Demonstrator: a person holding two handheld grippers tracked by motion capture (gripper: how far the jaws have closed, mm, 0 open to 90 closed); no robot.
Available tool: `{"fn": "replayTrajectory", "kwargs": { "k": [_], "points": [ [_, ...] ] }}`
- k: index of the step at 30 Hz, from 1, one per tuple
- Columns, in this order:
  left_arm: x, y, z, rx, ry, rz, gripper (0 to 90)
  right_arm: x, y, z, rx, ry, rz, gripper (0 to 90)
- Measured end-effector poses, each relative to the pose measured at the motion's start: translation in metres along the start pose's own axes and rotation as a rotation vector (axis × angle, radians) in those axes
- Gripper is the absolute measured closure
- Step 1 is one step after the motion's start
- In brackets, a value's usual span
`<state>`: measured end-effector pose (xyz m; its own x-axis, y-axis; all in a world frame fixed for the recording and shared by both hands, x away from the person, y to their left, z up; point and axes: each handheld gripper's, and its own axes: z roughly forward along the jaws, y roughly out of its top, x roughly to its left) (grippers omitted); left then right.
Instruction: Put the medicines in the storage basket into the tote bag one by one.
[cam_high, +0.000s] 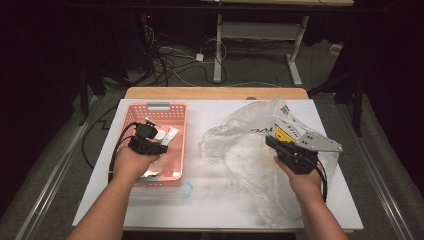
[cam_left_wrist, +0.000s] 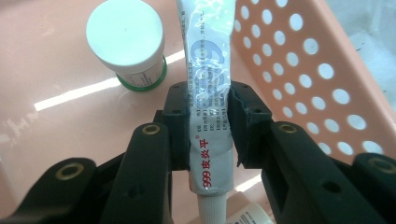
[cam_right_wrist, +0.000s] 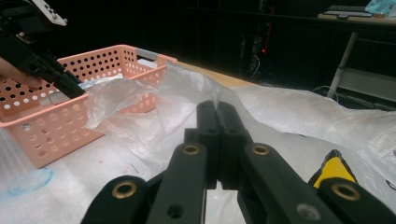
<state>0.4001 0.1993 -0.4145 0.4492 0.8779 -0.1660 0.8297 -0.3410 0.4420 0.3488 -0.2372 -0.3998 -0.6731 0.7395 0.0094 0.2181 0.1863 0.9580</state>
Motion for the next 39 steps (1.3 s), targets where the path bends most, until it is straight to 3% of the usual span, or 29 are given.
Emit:
{"fn": "replayTrajectory", "kwargs": {
  "k": [21,31,39],
  "points": [
    [-0.015,-0.028,-0.017,-0.194,-0.107,0.022,68.7,0.002,0.0,0.002,0.006,0.002,-0.003,90.0],
    [-0.035,-0.033,-0.023,-0.247,-0.15,0.076,68.7,0.0,0.0,0.001,-0.003,-0.008,-0.002,90.0],
    [-0.058,-0.033,-0.026,-0.276,-0.183,0.127,68.7,0.002,0.002,0.001,-0.009,-0.011,-0.001,90.0]
  ]
}}
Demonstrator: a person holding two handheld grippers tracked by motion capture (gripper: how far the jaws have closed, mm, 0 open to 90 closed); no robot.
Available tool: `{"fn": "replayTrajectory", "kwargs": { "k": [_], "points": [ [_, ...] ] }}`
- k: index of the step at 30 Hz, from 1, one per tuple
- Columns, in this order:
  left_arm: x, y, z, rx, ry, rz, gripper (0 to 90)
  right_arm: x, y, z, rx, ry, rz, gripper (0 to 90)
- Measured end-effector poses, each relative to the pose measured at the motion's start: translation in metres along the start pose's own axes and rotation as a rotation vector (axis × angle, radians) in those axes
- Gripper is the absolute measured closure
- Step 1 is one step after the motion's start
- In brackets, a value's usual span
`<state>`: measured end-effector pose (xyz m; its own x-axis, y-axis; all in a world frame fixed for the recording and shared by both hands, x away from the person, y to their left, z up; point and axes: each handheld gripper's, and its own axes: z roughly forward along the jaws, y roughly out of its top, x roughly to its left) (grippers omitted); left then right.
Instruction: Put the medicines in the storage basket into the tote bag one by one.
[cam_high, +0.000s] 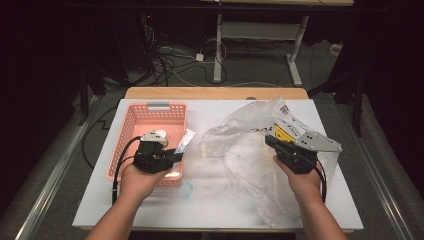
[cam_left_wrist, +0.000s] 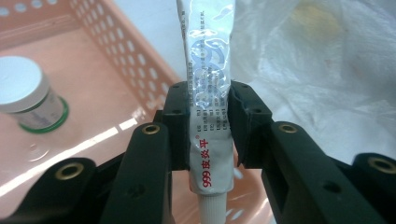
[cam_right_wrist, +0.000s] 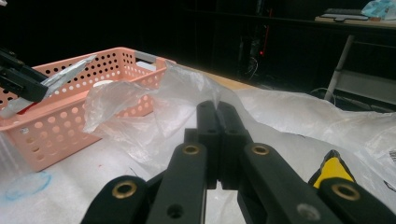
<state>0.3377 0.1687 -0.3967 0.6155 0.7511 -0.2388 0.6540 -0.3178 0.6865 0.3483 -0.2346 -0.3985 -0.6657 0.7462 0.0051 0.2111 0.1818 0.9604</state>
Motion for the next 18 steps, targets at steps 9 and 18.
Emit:
{"fn": "replayTrajectory", "kwargs": {
  "k": [9,18],
  "points": [
    [-0.024,0.003,0.004,-0.031,-0.042,0.058,68.7,0.0,0.0,0.001,0.0,-0.002,-0.002,90.0],
    [-0.053,0.007,0.011,-0.053,-0.108,0.109,68.7,-0.001,0.001,0.0,-0.002,-0.003,-0.003,90.0]
  ]
}}
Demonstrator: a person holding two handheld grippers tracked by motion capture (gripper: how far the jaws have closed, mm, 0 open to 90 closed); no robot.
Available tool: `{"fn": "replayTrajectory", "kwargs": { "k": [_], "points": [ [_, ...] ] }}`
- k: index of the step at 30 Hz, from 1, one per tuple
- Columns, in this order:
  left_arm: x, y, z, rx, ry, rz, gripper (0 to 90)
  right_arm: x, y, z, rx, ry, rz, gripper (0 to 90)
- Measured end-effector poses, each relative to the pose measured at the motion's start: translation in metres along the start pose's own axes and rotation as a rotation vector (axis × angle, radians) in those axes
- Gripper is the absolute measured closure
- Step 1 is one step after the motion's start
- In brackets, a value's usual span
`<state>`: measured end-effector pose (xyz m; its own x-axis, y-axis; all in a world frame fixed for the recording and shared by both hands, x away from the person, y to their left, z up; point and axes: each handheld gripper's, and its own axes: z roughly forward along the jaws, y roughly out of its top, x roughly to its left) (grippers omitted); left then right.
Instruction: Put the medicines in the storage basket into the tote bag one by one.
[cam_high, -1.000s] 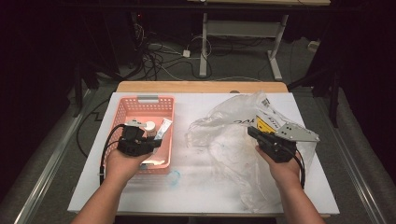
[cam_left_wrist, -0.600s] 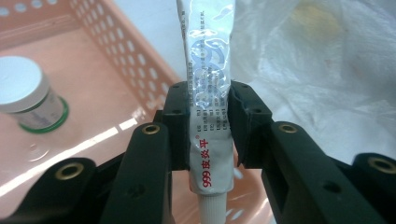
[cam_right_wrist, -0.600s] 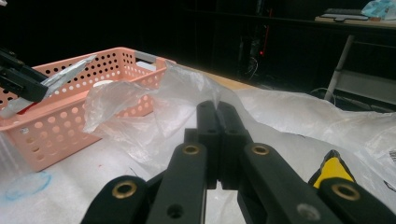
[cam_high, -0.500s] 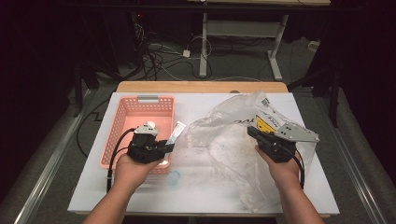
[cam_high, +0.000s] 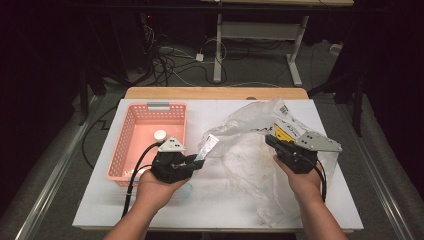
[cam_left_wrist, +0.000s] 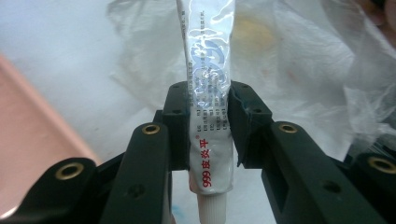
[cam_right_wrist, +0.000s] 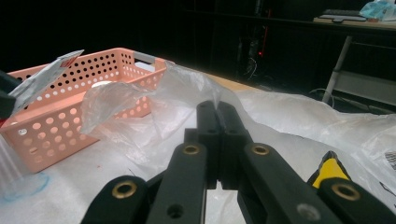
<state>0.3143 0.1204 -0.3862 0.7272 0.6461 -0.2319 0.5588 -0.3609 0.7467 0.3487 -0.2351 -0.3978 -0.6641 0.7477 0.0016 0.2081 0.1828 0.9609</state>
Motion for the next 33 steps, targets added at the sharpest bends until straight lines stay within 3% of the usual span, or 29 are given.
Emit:
{"fn": "replayTrajectory", "kwargs": {
  "k": [7,11,18,24,33],
  "points": [
    [-0.017,-0.001,0.026,0.018,-0.056,0.022,68.7,0.0,0.0,-0.001,-0.004,-0.002,0.001,90.0],
    [-0.026,0.0,0.045,0.037,-0.067,0.038,68.7,0.0,0.001,-0.002,-0.006,-0.003,0.006,90.0],
    [-0.026,0.004,0.074,0.042,-0.098,0.004,68.7,0.001,0.002,-0.003,-0.014,0.0,0.0,90.0],
    [-0.021,0.013,0.086,0.033,-0.082,-0.01,68.7,0.003,0.002,-0.006,-0.02,0.004,0.002,90.0],
    [-0.009,0.036,0.091,0.036,-0.016,-0.021,68.7,0.006,0.007,-0.012,-0.038,0.007,-0.007,90.0]
  ]
}}
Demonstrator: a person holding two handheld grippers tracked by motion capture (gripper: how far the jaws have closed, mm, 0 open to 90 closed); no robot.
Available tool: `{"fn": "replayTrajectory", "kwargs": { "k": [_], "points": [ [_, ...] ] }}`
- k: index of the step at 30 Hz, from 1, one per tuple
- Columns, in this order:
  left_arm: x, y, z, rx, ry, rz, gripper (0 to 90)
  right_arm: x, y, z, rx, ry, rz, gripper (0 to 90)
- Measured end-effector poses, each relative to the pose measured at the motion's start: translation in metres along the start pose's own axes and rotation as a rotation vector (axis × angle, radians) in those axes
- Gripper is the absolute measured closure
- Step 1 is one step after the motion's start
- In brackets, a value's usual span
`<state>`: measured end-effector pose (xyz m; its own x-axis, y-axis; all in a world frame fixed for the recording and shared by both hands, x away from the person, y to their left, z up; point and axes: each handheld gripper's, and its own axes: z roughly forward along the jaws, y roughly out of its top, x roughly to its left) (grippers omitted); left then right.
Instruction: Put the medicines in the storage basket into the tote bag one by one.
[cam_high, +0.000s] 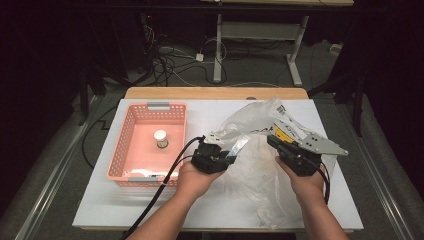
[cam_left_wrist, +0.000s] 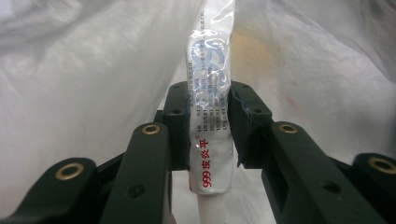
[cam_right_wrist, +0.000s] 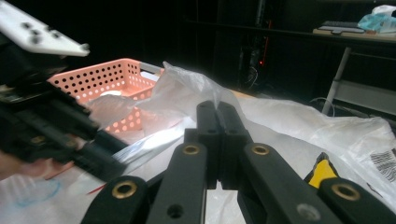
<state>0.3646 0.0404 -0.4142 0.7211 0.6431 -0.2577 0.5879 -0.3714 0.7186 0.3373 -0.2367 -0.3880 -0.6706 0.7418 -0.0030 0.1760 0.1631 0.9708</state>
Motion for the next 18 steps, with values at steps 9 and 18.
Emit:
{"fn": "replayTrajectory", "kwargs": {
  "k": [9,18],
  "points": [
    [0.012,0.014,0.011,0.029,0.055,0.004,68.7,0.007,0.004,0.0,-0.013,0.018,-0.004,90.0],
    [-0.008,0.007,0.036,0.05,0.024,0.067,68.7,0.003,0.001,0.004,-0.01,0.009,0.009,90.0]
  ]
}}
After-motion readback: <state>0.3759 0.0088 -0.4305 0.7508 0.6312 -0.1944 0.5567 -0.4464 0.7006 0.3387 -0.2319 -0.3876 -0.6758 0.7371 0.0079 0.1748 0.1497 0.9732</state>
